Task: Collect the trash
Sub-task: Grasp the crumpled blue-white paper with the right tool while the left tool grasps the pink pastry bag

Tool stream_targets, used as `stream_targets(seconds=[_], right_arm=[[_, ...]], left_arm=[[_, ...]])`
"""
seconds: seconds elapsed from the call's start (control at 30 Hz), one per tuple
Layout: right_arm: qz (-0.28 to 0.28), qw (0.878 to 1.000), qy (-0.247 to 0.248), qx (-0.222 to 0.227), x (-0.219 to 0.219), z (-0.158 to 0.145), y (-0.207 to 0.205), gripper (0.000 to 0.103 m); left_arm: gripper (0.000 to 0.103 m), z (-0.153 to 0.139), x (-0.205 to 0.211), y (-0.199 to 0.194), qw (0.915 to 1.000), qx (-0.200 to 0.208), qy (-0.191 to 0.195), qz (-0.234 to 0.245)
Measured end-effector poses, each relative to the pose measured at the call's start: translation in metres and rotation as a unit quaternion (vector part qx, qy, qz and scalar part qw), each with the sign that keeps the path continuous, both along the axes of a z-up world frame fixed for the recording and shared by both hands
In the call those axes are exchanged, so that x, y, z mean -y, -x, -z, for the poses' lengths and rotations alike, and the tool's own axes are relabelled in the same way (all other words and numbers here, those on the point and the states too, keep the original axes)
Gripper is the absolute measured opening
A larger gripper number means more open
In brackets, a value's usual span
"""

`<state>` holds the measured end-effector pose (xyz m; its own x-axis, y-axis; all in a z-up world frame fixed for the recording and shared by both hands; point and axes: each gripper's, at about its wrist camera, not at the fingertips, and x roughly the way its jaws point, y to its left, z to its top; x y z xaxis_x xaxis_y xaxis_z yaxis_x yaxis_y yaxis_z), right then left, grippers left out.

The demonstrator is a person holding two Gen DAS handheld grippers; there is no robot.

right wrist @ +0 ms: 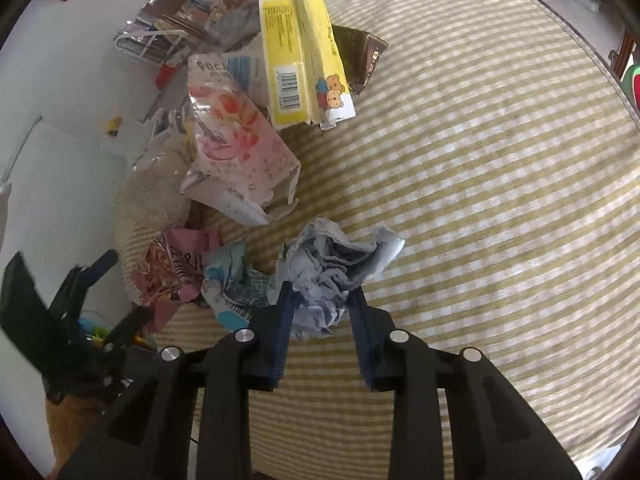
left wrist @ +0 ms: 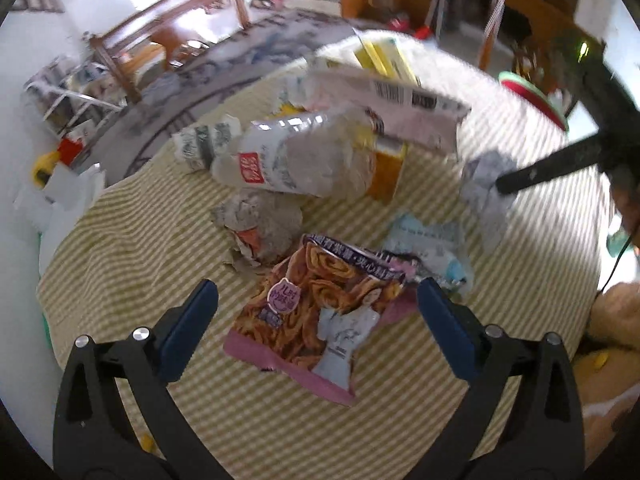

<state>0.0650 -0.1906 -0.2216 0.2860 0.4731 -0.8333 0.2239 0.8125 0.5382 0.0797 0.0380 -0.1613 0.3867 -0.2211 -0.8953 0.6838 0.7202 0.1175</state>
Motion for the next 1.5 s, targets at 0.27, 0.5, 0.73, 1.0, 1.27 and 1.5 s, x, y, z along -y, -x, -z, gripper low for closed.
stream_targets(seconds=[0.27,0.5,0.73,1.0,1.27,1.5], right_arm=[[0.011,1.0,0.004,0.007,0.013,-0.001,0.012,0.03],[0.019,1.0,0.023,0.009,0.014,-0.003,0.008,0.042],[0.018,0.999,0.033,0.008,0.007,-0.002,0.0,0.062],[0.02,0.999,0.045,0.004,-0.008,0.004,-0.016,0.067],[0.028,0.999,0.046,0.009,-0.01,0.009,-0.025,0.054],[0.017,0.999,0.035,0.013,-0.012,0.015,-0.028,0.042]], left_arm=[[0.093,0.023,0.01,-0.011,0.9987,-0.049,-0.009,0.014],[0.061,0.018,-0.001,0.0,0.996,-0.053,0.031,-0.065],[0.055,0.011,-0.012,0.01,0.9904,-0.051,0.058,-0.115],[0.084,0.022,0.006,0.015,0.9966,-0.051,0.021,-0.062],[0.069,0.033,0.007,0.011,0.9931,-0.076,0.026,-0.085],[0.054,0.038,0.003,0.02,0.9905,-0.059,0.032,-0.12]])
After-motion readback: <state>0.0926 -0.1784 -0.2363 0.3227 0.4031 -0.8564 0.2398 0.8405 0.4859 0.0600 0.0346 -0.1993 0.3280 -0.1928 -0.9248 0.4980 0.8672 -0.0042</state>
